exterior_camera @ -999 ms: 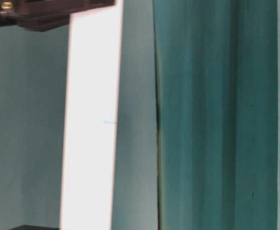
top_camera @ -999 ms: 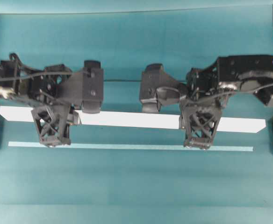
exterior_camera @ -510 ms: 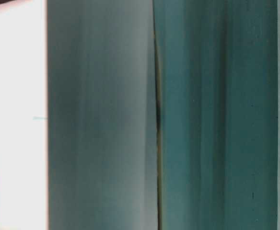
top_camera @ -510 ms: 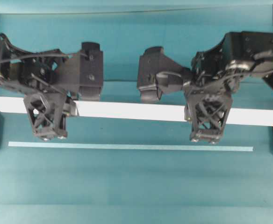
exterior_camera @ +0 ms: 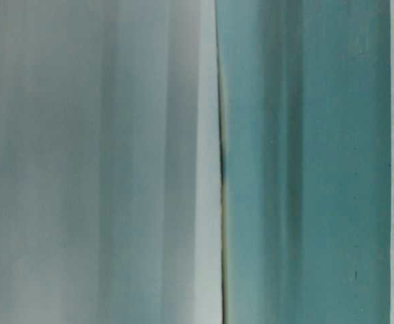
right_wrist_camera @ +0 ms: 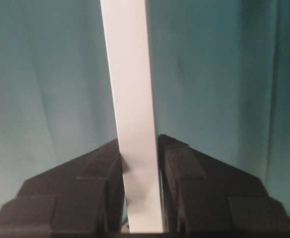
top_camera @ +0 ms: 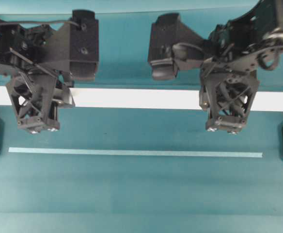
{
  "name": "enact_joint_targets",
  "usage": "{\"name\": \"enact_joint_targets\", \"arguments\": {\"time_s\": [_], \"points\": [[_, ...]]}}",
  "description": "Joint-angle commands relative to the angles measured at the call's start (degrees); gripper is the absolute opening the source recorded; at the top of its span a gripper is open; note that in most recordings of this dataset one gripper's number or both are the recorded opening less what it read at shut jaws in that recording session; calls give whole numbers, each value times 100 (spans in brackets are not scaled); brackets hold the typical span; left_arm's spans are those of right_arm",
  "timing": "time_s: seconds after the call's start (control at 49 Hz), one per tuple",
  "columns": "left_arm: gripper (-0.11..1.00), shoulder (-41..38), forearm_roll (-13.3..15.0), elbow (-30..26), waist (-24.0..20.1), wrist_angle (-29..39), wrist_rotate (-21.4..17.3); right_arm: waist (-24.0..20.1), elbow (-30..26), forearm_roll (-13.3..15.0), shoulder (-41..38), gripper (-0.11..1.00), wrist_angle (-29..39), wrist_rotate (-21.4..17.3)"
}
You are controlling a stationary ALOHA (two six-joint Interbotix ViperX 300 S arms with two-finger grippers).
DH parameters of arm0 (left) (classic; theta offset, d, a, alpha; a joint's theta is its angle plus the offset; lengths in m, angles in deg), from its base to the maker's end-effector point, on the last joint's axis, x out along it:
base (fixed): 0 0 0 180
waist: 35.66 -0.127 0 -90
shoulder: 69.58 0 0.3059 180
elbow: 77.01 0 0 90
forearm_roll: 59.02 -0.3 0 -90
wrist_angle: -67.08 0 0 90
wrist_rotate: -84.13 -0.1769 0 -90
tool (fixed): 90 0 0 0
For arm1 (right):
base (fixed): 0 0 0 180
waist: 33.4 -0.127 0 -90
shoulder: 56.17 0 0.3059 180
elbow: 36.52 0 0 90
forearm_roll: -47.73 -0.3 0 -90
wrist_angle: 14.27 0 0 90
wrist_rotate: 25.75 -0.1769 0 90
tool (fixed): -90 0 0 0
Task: Lift a wooden board with both hands.
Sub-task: 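Lift the white board upward and back with both grippers, then lower the held white board back toward the table with both grippers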
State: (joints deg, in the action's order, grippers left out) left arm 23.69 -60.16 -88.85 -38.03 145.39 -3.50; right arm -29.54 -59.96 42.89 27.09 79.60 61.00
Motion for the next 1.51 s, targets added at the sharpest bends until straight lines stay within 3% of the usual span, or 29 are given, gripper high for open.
{"name": "enact_joint_targets", "arguments": {"time_s": [0.0,0.979,1.284,1.488], "points": [[17,-18,-18,-352,-26,-79,26,-18,-255,-9,-26,21,-105,-123],[17,-70,-18,-483,-53,-9,18,-18,-132,-9,-53,21,-141,-97],[17,-79,-18,404,-114,-492,62,-18,615,0,-70,21,-782,-35],[17,-79,-18,1090,-141,-1090,88,18,1477,62,-9,21,-1450,176]]}}
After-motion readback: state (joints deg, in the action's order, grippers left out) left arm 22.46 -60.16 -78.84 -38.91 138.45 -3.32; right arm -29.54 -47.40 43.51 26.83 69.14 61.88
